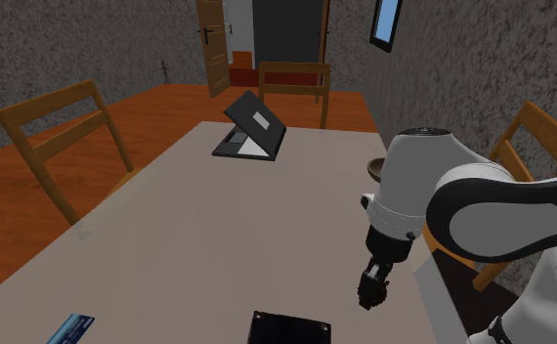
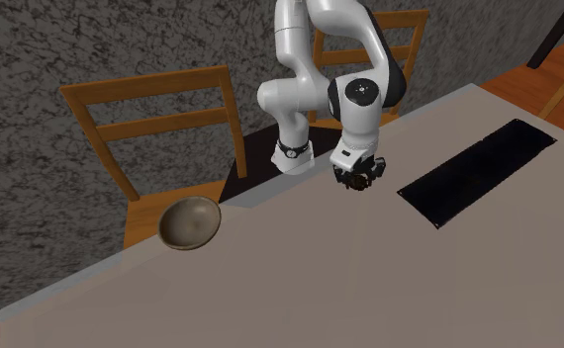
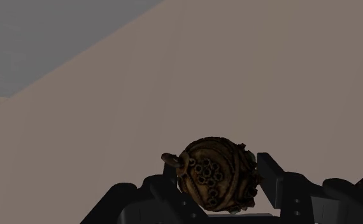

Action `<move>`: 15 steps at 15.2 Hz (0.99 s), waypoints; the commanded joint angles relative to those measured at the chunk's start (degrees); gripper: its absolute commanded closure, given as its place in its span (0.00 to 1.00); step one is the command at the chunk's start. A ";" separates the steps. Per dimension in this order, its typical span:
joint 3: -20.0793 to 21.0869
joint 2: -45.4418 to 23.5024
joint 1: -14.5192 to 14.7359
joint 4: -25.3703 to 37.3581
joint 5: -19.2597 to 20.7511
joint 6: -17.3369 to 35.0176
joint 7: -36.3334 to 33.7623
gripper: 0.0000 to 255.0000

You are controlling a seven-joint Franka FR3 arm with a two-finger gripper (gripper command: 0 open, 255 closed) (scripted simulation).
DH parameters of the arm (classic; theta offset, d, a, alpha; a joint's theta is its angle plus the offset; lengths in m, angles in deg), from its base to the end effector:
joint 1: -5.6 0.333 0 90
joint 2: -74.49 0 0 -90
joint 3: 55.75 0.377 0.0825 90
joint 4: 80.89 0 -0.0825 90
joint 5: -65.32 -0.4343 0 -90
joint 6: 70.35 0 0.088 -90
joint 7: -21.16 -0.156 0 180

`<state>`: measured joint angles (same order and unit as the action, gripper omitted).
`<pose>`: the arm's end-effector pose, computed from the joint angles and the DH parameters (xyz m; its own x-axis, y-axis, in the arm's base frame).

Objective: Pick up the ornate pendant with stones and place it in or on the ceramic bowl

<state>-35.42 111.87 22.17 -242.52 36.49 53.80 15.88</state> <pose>0.2597 0.2171 0.3397 0.9794 0.1962 -0.0476 0.1837 -0.9639 -0.1929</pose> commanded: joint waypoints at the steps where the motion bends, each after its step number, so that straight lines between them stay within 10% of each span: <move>1: 0.00 0.00 0.00 -0.01 -0.01 0.01 0.00 1.00; 15: -2.75 5.59 -1.09 7.53 3.69 -12.87 -2.76 1.00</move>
<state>-38.01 117.12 21.12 -235.63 39.96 41.92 13.38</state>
